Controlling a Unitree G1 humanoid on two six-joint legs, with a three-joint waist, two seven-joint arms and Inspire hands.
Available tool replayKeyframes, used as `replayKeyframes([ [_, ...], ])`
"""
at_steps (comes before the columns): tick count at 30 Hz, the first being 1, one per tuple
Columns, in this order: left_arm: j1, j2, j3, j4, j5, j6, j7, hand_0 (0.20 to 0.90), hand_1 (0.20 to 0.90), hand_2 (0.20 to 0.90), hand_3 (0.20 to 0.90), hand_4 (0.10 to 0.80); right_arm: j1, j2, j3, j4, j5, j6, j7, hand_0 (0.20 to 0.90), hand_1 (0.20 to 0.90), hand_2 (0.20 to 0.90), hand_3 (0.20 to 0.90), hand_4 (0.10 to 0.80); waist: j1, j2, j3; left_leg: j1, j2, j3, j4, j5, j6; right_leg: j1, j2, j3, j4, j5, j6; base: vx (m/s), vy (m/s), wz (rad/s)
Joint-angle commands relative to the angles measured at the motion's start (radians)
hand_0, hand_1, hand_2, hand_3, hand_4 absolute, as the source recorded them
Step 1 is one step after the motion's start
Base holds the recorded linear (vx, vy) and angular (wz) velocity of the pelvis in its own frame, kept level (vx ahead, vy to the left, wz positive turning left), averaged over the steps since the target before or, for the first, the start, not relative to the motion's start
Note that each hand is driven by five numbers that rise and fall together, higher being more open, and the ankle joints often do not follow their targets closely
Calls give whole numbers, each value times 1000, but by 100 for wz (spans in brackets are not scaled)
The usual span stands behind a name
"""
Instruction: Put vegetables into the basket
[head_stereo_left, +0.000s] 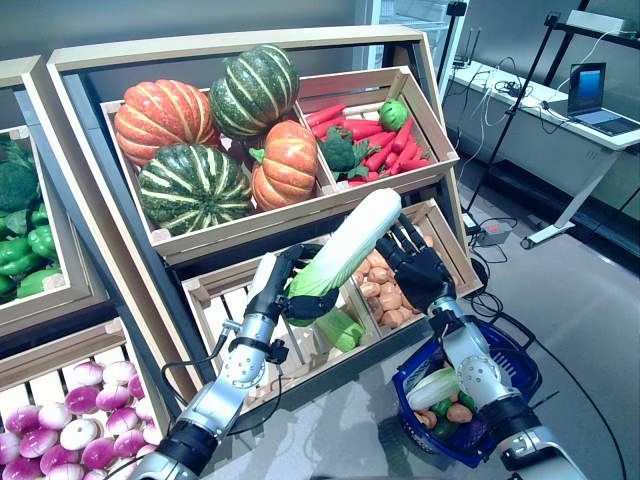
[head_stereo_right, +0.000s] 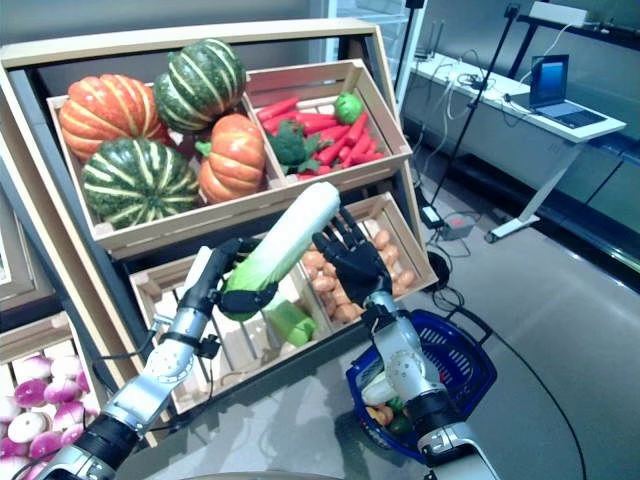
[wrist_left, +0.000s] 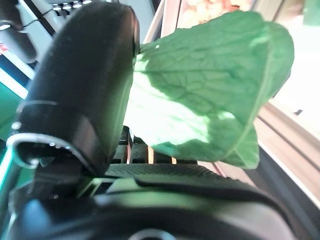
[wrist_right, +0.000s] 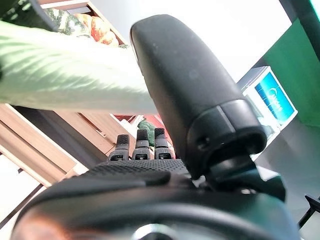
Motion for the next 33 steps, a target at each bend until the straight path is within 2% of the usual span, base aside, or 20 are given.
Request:
replayKeyframes([
  [1,-221,36,-19,-85,49,-176,72,300,300,300,300,400,-147,11,-27,-12,82,-25,19,900,900,900,900,800,1,9,-51,-8,-33,9,3,-80,30,-4,2,-13,15,-11,-27,0,0,0],
  [13,-223,50,-79,-87,88,-181,44,300,300,300,300,400,-173,19,4,-41,120,-35,86,900,900,900,900,800,-3,10,-49,-7,-27,11,2,-80,25,-5,1,-6,15,-15,-24,0,0,0],
  [23,-196,45,-102,-34,38,-149,-9,300,300,300,300,400,-205,23,0,-158,111,-54,168,900,900,900,900,800,-2,8,-46,-10,-26,12,4,-80,25,-6,0,-1,16,-18,-24,0,0,0],
  [27,-191,52,-110,-4,51,-159,-27,300,300,300,300,400,-217,11,-4,-209,110,-68,199,900,900,900,900,800,-2,7,-48,-14,-25,10,5,-79,25,-9,-1,2,16,-18,-22,0,0,0],
  [33,-207,66,-127,-22,110,-195,-29,300,300,300,300,400,-227,-1,-2,-227,64,-96,183,900,900,900,900,800,-6,8,-48,-17,-24,9,6,-79,26,-12,0,8,16,-17,-22,0,0,0],
])
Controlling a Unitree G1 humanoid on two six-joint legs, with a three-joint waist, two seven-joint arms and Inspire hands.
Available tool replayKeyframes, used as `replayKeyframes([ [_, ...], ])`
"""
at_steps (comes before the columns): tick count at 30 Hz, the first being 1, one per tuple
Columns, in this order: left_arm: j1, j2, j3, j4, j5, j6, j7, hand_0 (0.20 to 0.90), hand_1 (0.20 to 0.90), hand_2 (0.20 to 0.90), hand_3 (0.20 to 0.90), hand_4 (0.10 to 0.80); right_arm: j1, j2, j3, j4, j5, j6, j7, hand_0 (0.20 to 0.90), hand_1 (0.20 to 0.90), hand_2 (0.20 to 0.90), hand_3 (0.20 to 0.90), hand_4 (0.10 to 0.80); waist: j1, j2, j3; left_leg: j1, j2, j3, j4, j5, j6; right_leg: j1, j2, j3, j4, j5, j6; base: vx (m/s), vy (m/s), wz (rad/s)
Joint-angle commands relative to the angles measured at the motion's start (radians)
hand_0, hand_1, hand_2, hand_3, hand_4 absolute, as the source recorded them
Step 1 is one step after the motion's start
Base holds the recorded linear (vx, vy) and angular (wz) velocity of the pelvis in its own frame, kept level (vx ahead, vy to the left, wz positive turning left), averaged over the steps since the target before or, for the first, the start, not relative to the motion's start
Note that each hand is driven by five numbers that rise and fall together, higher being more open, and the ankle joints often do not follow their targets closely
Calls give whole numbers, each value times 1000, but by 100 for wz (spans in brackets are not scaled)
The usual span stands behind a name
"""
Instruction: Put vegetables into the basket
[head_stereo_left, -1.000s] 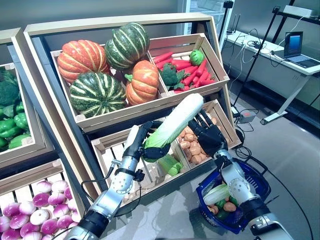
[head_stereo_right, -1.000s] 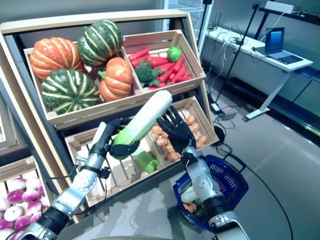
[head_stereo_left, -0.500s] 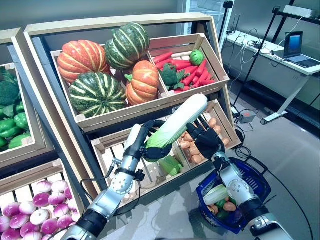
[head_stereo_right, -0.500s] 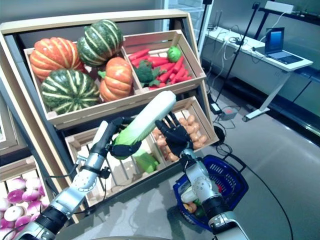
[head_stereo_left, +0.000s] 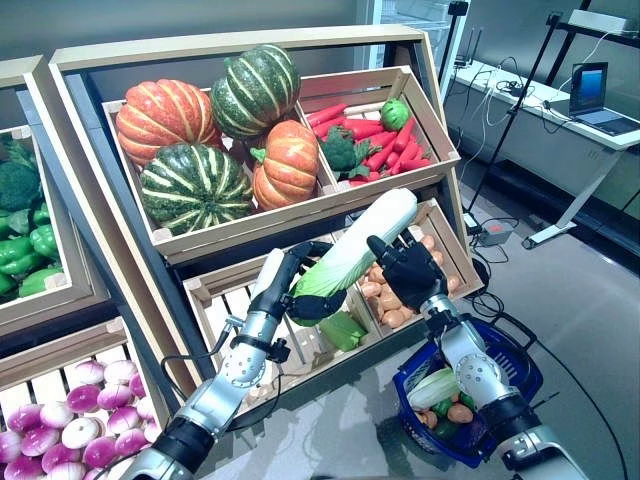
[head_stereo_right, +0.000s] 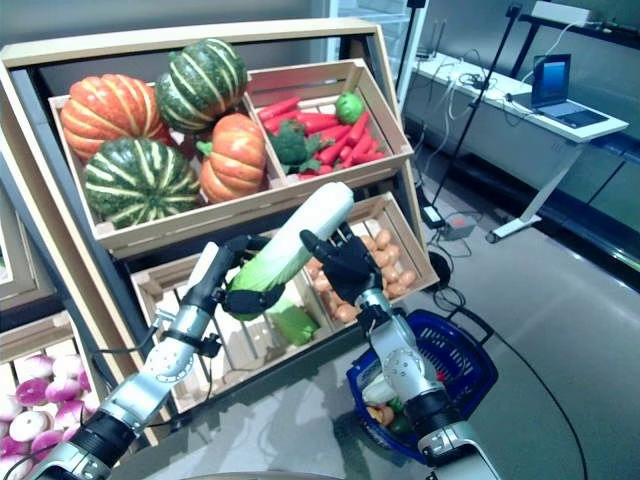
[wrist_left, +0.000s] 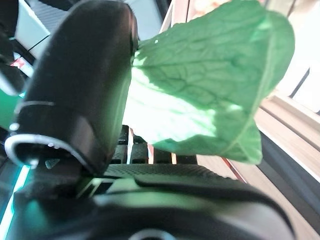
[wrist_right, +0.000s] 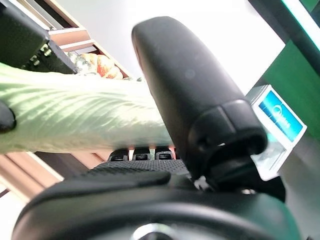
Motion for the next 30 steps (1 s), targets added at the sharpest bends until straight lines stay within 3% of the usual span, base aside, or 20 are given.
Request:
replayKeyframes([
  [1,-190,34,-102,-26,100,-159,-21,300,300,300,300,400,-227,16,-39,-146,-5,-134,98,900,900,900,900,800,-8,6,-49,-17,-23,8,6,-80,26,-12,1,7,17,-17,-21,0,0,0],
  [5,-194,46,-152,-63,134,-197,-49,300,300,300,300,400,-253,0,-44,-153,-41,-177,75,900,900,900,900,800,-9,6,-45,-21,-22,6,7,-80,25,-15,1,11,20,-20,-19,0,0,0],
  [14,-162,41,-212,-81,86,-247,-68,300,300,300,300,400,-282,-18,-43,-144,-18,-167,65,900,900,900,900,800,-3,3,-39,-22,-22,5,6,-83,26,-14,0,13,21,-23,-19,0,0,0],
  [15,-160,37,-215,-87,86,-252,-62,300,300,300,300,400,-278,-11,-43,-137,0,-171,69,660,660,660,660,640,-2,3,-39,-22,-21,5,6,-83,26,-14,-1,12,21,-22,-19,0,0,0],
  [16,-158,34,-218,-96,92,-254,-58,300,300,300,300,400,-275,-4,-44,-133,25,-177,73,324,324,324,324,416,-1,2,-39,-22,-20,5,6,-82,26,-13,-2,11,22,-22,-19,0,0,0],
  [17,-158,34,-218,-97,92,-254,-58,300,300,300,300,400,-275,-4,-44,-132,29,-178,74,300,300,300,300,400,-1,2,-39,-22,-20,5,6,-82,26,-13,-2,10,22,-22,-18,0,0,0],
  [30,-151,38,-221,-104,93,-253,-42,300,300,300,300,400,-270,23,-60,-125,70,-178,86,300,300,300,300,400,0,3,-40,-25,-17,2,6,-80,24,-16,0,13,21,-20,-19,0,0,0],
])
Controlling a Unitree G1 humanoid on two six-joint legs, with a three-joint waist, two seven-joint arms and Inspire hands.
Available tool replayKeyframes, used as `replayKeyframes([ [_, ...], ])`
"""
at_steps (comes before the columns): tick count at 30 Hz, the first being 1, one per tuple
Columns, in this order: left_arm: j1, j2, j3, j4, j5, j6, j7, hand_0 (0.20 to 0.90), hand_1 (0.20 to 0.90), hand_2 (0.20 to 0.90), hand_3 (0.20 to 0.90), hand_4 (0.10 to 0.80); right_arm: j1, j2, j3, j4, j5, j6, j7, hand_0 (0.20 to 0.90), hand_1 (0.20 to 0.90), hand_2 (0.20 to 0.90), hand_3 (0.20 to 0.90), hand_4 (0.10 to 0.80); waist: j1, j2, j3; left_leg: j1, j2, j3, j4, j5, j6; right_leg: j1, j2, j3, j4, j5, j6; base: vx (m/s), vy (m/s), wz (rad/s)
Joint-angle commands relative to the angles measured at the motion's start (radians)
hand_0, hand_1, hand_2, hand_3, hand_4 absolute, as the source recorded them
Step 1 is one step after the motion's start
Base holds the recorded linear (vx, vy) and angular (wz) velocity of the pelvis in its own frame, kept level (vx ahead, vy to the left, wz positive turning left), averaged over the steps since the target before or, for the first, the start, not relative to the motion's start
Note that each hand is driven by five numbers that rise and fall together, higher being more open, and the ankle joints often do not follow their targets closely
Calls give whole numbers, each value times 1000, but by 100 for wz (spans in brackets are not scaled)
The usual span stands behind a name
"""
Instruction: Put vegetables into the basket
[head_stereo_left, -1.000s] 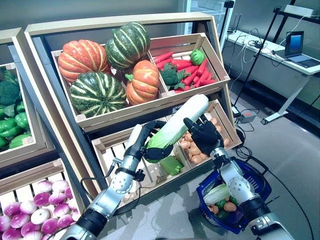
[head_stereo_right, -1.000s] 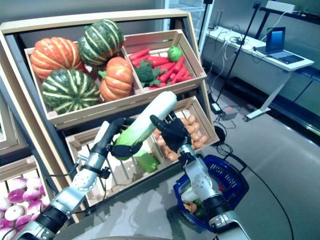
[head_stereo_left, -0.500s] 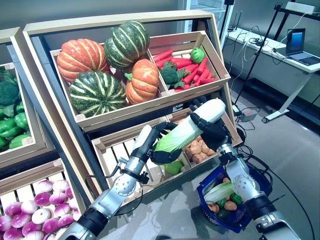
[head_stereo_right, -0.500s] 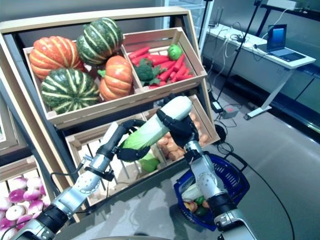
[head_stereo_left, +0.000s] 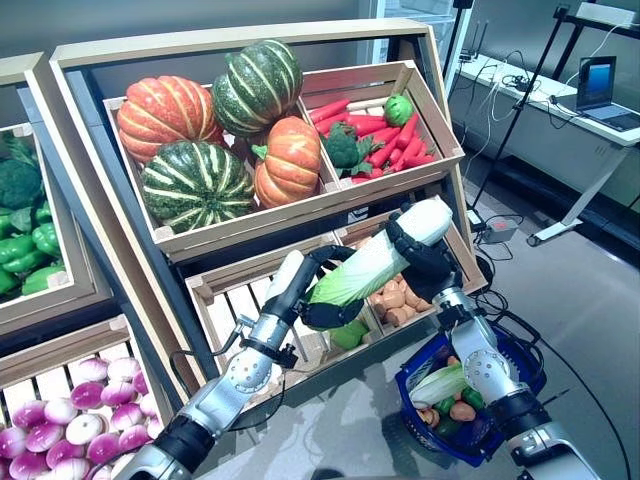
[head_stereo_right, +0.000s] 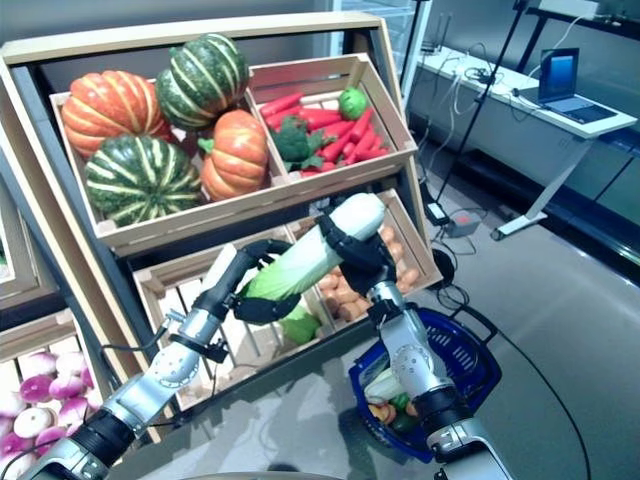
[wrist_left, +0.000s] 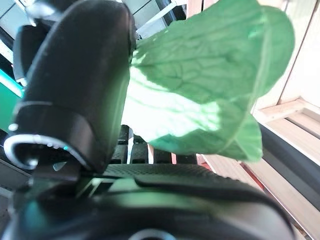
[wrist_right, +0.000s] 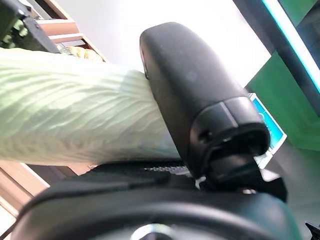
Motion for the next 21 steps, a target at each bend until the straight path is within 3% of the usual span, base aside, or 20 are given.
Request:
replayKeyframes([
  [1,-140,12,-130,-100,58,-156,-33,300,300,300,300,400,-260,59,-58,-118,68,-95,79,300,300,300,300,400,-2,-3,-44,-15,-17,5,6,-80,24,-9,0,12,21,-20,-18,0,0,0],
  [8,-144,10,-126,-104,57,-137,-24,300,300,300,300,400,-261,63,-60,-113,63,-82,79,300,300,300,300,400,-5,-3,-45,-14,-16,5,4,-80,23,-10,1,16,19,-18,-18,0,0,0],
  [9,-143,10,-124,-102,55,-132,-21,839,839,839,839,759,-261,62,-60,-113,59,-80,79,300,300,300,300,400,-5,-3,-45,-14,-16,4,4,-80,23,-9,1,16,19,-18,-18,0,0,0],
  [10,-142,10,-121,-99,51,-123,-20,900,900,900,900,800,-261,61,-59,-111,57,-81,79,300,300,300,300,400,-5,-2,-46,-14,-16,4,4,-80,22,-9,1,17,18,-18,-18,0,0,0],
  [21,-115,8,-85,-25,30,-49,-12,900,900,900,900,800,-270,29,-95,-103,33,-110,59,300,300,300,300,400,-3,-3,-47,-14,-13,7,3,-78,20,-8,1,14,15,-16,-18,0,0,0],
])
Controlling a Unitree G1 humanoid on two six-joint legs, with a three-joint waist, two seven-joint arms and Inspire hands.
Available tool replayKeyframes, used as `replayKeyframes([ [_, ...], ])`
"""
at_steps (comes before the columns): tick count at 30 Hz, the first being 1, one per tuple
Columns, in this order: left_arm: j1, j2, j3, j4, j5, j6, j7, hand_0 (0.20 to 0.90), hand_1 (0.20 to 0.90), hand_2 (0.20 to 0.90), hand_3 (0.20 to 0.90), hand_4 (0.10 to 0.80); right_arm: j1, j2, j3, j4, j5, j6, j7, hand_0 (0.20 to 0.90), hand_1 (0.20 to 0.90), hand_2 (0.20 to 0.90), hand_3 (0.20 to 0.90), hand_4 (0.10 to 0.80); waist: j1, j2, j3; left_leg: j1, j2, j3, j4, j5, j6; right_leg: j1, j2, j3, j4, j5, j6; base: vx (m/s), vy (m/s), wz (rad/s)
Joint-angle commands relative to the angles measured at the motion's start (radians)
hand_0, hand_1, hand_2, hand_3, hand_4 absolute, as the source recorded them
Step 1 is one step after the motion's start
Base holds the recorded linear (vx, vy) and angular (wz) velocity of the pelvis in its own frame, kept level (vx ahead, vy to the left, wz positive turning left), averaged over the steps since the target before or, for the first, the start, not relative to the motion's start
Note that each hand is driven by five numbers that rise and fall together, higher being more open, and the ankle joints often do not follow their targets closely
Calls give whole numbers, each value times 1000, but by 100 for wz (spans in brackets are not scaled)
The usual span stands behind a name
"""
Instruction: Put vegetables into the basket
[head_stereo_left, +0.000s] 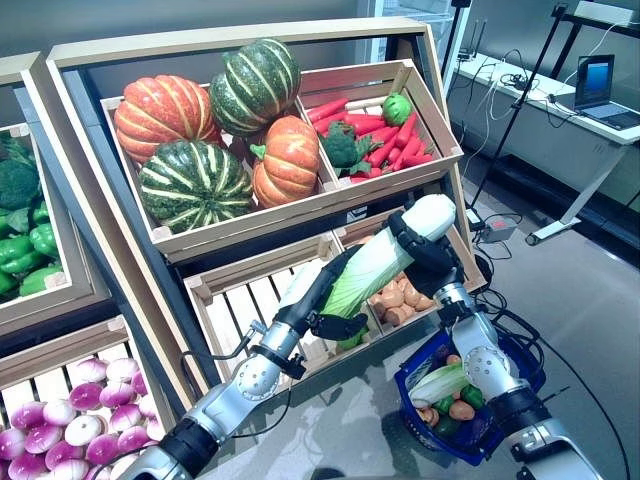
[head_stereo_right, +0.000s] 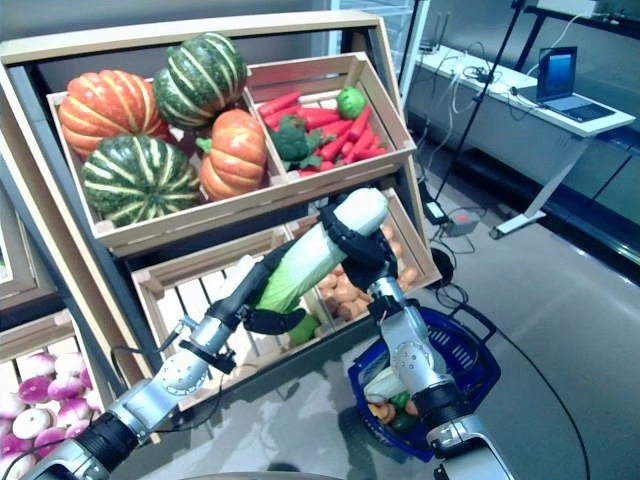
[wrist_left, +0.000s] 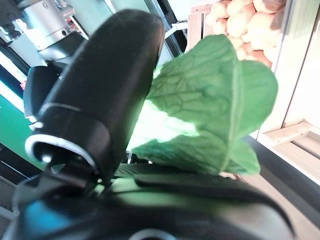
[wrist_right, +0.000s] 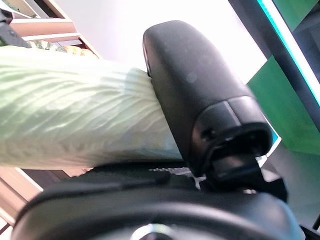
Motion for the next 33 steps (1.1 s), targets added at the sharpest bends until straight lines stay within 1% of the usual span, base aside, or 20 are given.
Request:
replayKeyframes([
  [1,-115,4,-24,-17,14,-53,10,900,900,900,900,800,-252,38,-95,-103,39,-110,58,300,300,300,300,400,-2,-2,-47,-12,-14,5,3,-78,20,-5,1,12,15,-16,-18,0,0,0],
  [12,-47,28,64,105,49,-7,46,900,900,900,900,800,-220,-40,-185,-76,17,-131,44,300,300,300,300,400,-4,-2,-43,-17,-6,11,5,-71,16,-9,5,15,14,-13,-20,-3,-2,0],
  [18,-36,44,154,188,23,41,95,900,900,900,900,800,-188,-93,-227,-30,-46,-152,34,300,300,300,300,400,-6,-1,-39,-16,0,12,5,-66,11,-8,8,16,15,-14,-22,-6,-10,0],
  [19,-35,44,157,190,21,42,97,900,900,900,900,800,-187,-94,-228,-29,-47,-152,31,300,300,300,300,400,-6,-1,-39,-16,0,13,5,-66,11,-8,8,16,15,-14,-22,-4,-44,0],
  [20,-33,49,188,206,12,49,105,900,900,900,900,800,-175,-112,-239,-17,-70,-156,20,300,300,300,300,400,-8,0,-37,-16,3,13,5,-64,9,-8,9,18,15,-15,-23,-9,-52,0],
  [27,-39,92,307,207,-12,60,98,900,900,900,900,800,-119,-178,-294,30,-168,-172,-29,300,300,300,300,400,-19,4,-28,-18,17,14,7,-57,2,-11,17,26,23,-21,-31,-19,-73,-1],
  [32,-56,105,335,208,-33,75,94,900,900,900,900,800,-93,-210,-308,56,-252,-170,-69,300,300,300,300,400,-30,6,-25,-15,26,18,9,-55,0,-15,27,34,31,-29,-37,-1,-87,0],
  [33,-57,101,345,208,-50,86,87,900,900,900,900,800,-82,-223,-316,67,-288,-170,-101,300,300,300,300,400,-37,4,-24,-13,32,21,18,-56,0,-18,36,47,36,-35,-45,23,-108,0],
])
